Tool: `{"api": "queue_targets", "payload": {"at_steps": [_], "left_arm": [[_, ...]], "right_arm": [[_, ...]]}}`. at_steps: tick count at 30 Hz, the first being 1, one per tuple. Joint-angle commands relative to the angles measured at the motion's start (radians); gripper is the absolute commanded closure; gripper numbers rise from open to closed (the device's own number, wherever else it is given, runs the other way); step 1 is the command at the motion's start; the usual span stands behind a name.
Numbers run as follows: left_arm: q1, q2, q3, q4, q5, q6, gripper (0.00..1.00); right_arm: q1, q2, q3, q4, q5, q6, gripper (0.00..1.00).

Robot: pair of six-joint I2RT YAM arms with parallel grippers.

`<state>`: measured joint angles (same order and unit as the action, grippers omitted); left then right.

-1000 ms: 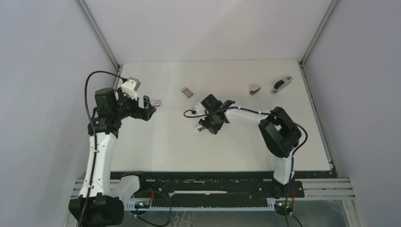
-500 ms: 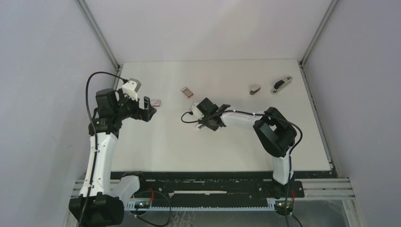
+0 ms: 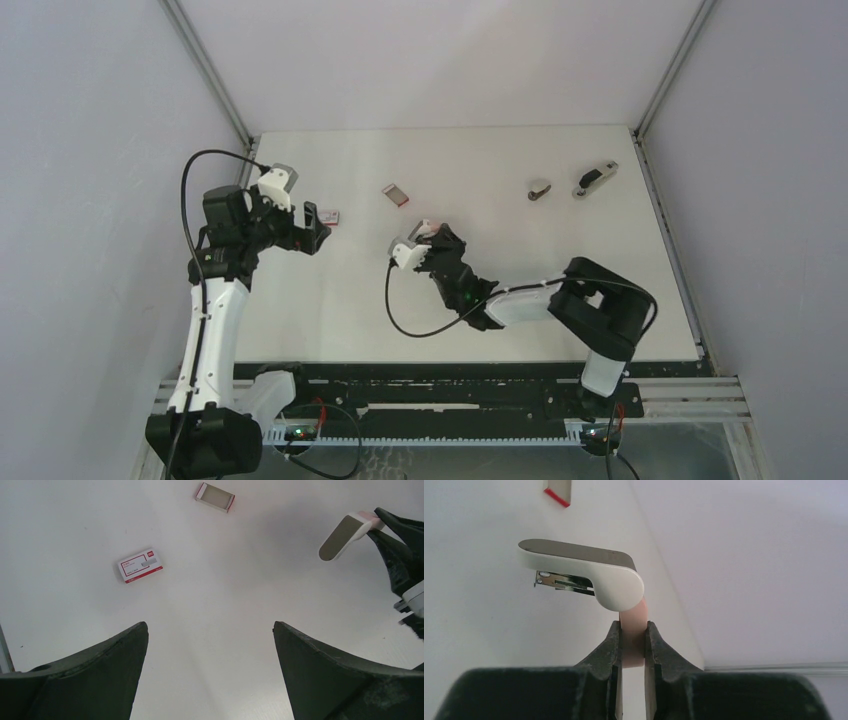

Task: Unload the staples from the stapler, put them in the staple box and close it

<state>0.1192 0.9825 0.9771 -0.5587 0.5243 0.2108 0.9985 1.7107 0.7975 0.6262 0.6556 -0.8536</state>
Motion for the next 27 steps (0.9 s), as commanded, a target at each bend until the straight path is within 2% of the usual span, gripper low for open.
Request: {"api": "queue_targets", "payload": {"at_steps": [1,3,5,6,8,9,11,15,16,19,22,25,27], "left_arm": [[0.006,-0.020,-0.024,0.037,-0.005,-0.014,0.01],[0.006,-0.029,-0.027,0.038,-0.005,-0.014,0.01],[0.007,-0.034,-0.028,0.038,-0.006,-0.014,0.00],[0.008,-0.033,-0.029,0.038,-0.003,-0.012,0.01],[0.008,-0.032,-0.029,0.038,0.002,-0.012,0.00],[0.008,-0.030,-0.028,0.038,0.004,-0.013,0.01],[0.007,-0.029,-0.029,0.038,0.004,-0.012,0.01],[0.007,-0.024,-0.028,0.038,0.003,-0.014,0.01],[0.007,-0.024,-0.028,0.036,0.003,-0.014,0.01],[0.006,-0.023,-0.033,0.039,0.025,-0.014,0.01],[-0.005,0.017,-0.037,0.056,0.048,-0.026,0.01],[-0.083,0.067,-0.050,0.111,-0.027,-0.034,0.00],[-0.163,0.097,-0.067,0.164,-0.105,-0.034,0.00]], "right_arm": [[0.028,0.114,-0.018,0.513,0.129,-0.289,1.00],[0.040,0.123,-0.019,0.509,0.134,-0.294,1.00],[0.055,0.072,-0.022,0.405,0.106,-0.228,1.00],[0.057,0.023,-0.024,0.269,0.072,-0.137,1.00],[0.047,-0.090,0.022,-0.160,-0.102,0.118,1.00],[0.041,-0.114,0.036,-0.267,-0.165,0.179,1.00],[0.051,-0.096,0.040,-0.306,-0.143,0.176,1.00],[0.056,0.049,0.053,-0.232,-0.029,0.057,1.00],[0.053,0.064,0.076,-0.293,-0.038,0.086,1.00],[0.003,0.043,0.191,-0.590,-0.196,0.307,1.00],[-0.091,0.005,0.322,-0.794,-0.373,0.515,1.00],[-0.170,-0.025,0.351,-0.872,-0.483,0.590,1.00],[-0.190,-0.037,0.348,-0.881,-0.487,0.593,1.00]]}}
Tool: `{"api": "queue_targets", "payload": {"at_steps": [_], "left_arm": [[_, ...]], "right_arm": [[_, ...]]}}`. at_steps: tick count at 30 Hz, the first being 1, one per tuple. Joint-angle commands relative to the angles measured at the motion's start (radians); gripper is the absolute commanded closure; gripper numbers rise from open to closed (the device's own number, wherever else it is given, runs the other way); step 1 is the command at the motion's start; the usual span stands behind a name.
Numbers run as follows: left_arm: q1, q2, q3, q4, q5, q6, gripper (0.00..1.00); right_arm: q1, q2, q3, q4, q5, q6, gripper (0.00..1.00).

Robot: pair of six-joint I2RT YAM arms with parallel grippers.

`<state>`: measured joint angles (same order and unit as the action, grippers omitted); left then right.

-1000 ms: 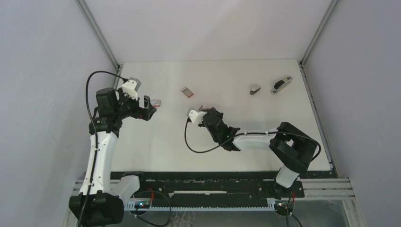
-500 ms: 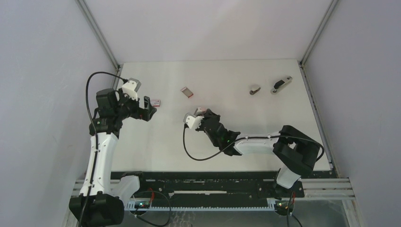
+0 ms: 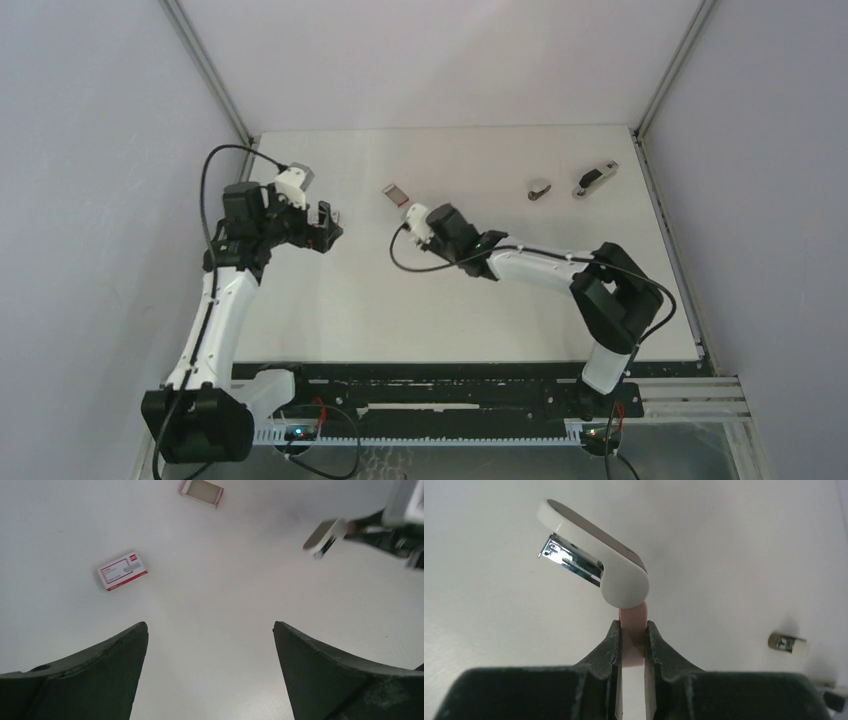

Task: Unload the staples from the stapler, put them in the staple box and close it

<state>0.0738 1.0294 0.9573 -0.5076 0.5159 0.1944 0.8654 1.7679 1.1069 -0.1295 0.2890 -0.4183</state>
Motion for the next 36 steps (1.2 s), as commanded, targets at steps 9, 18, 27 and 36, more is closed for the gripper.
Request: {"api": "queue_targets", "payload": {"at_steps": [9,18,27,36], "left_arm": [[-0.408,0.229,-0.041,0.310,-0.216,-0.054,0.00],[-0.376,0.342,-0.010,0.336,-0.268,-0.139,0.00],[-0.188,0.215,-0.025,0.304,-0.199,-0.145,0.00],[-0.161,0.160,-0.069,0.338,-0.199,-0.155,0.00]], "right_arm": [[-0.048,-0.135,-0.039,0.036,0.033,0.114,1.00],[0.090,-0.017,-0.281,0.559,0.321,-0.337,1.00],[0.149,-0.039,-0.306,0.702,0.375,-0.374,1.00],[0.185,0.064,-0.308,0.718,0.425,-0.430,1.00]]}}
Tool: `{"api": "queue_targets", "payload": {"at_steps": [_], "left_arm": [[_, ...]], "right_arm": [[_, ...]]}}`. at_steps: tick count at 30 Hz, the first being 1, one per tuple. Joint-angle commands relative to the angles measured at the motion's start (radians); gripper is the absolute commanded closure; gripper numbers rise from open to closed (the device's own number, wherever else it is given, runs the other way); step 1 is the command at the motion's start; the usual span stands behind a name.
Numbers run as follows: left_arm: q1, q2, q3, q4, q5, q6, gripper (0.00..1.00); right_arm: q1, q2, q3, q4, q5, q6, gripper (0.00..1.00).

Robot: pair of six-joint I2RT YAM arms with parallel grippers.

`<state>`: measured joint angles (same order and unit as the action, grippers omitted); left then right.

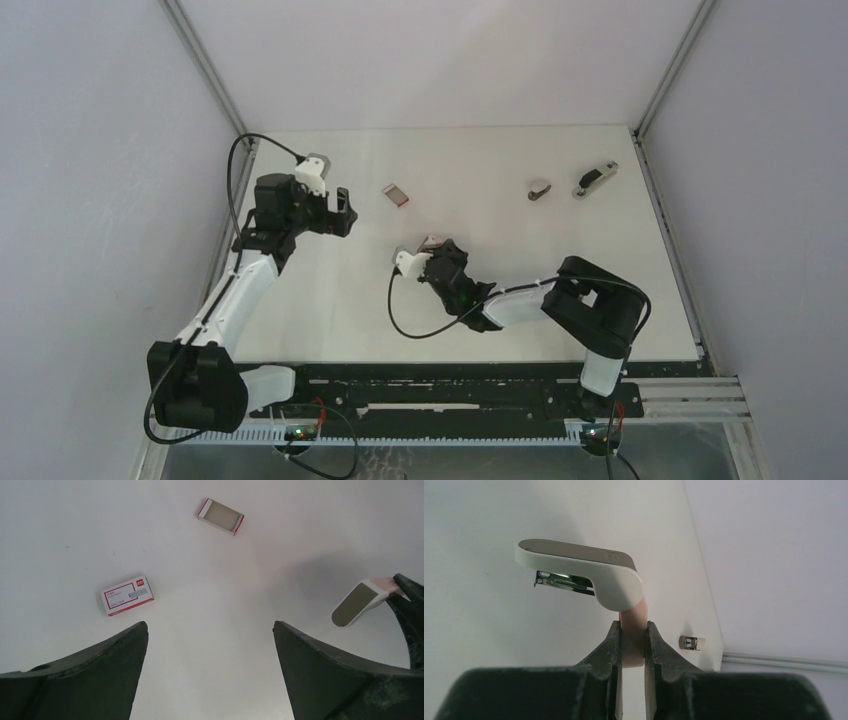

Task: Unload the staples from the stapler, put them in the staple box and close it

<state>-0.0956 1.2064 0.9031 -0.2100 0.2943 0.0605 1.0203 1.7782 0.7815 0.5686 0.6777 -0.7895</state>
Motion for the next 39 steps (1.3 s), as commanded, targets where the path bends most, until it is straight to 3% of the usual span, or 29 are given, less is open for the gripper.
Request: {"api": "queue_targets", "payload": {"at_steps": [1,6,11,14,19,22,29,33,36,39], "left_arm": [[0.010,-0.013,-0.011,0.038,0.024,-0.023,0.00],[0.011,-0.012,-0.006,0.030,0.032,-0.023,0.00],[0.012,-0.020,-0.011,0.036,0.036,-0.027,0.00],[0.012,-0.021,-0.018,0.044,0.037,-0.028,0.00],[0.012,-0.019,-0.022,0.046,0.035,-0.030,0.00],[0.012,-0.026,-0.023,0.040,0.037,-0.026,0.00],[0.013,-0.038,-0.027,0.045,0.048,-0.030,0.00],[0.013,-0.030,-0.027,0.049,0.052,-0.034,0.00],[0.014,-0.024,-0.029,0.050,0.051,-0.033,0.00],[0.014,-0.021,-0.027,0.050,0.051,-0.034,0.00]], "right_arm": [[0.032,0.089,0.018,0.045,0.055,-0.095,1.00],[0.030,0.054,0.020,0.022,0.023,-0.114,1.00],[-0.023,-0.045,0.041,-0.067,-0.004,0.071,1.00],[-0.068,-0.076,0.083,-0.246,-0.086,0.213,1.00],[-0.037,0.131,0.101,-0.180,0.060,0.024,1.00],[-0.010,0.151,0.093,-0.116,0.088,-0.052,1.00],[-0.038,0.006,0.097,-0.204,0.007,0.114,1.00],[-0.061,-0.038,0.152,-0.344,-0.056,0.229,1.00],[-0.076,-0.036,0.173,-0.387,-0.066,0.252,1.00],[-0.054,0.021,0.160,-0.358,-0.020,0.159,1.00]]}}
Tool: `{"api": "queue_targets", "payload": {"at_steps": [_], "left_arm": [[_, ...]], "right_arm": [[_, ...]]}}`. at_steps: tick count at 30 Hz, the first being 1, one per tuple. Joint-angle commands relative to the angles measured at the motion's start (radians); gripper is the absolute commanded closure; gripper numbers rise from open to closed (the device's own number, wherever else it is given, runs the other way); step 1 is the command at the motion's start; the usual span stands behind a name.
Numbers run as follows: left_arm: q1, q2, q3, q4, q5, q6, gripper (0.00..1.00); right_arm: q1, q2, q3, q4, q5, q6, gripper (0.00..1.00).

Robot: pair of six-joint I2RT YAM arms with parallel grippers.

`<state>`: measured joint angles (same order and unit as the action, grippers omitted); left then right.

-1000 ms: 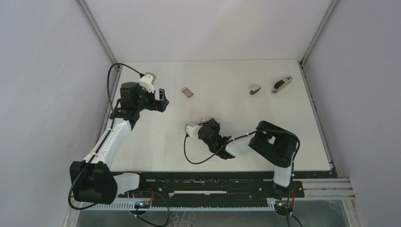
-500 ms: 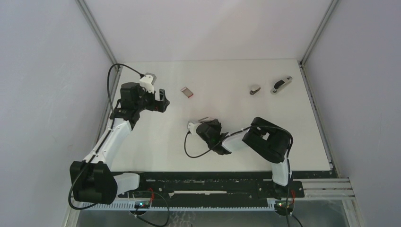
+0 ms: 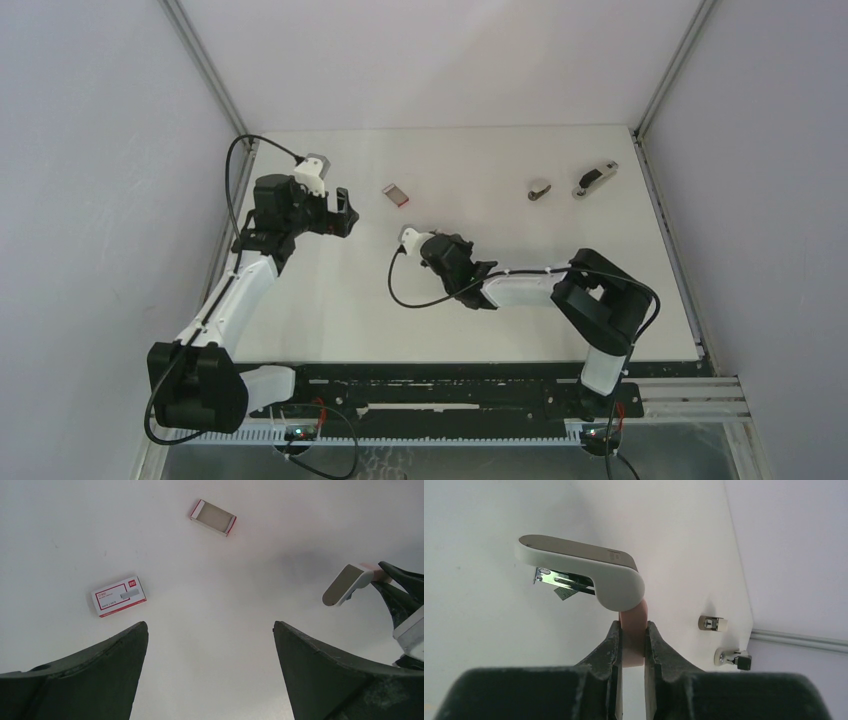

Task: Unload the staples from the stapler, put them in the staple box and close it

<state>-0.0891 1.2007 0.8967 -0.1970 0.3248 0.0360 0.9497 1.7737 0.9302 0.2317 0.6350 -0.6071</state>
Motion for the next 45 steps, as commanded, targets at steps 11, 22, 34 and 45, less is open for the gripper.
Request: {"api": "queue_targets", "payload": {"at_steps": [11,22,34,45], "left_arm": [[0.007,-0.034,-0.026,0.034,0.027,-0.011,0.00],[0.007,-0.021,-0.023,0.035,0.032,-0.013,0.00],[0.006,-0.004,-0.023,0.034,0.081,-0.011,0.00],[-0.148,0.010,-0.072,0.108,-0.032,0.030,0.00]], "right_arm": [[0.016,0.063,0.063,-0.108,-0.004,0.042,1.00],[-0.066,-0.006,0.143,-0.312,-0.164,0.232,1.00],[-0.139,-0.054,0.223,-0.493,-0.410,0.373,1.00],[-0.327,0.064,0.464,-0.779,-0.717,0.602,1.00]]}}
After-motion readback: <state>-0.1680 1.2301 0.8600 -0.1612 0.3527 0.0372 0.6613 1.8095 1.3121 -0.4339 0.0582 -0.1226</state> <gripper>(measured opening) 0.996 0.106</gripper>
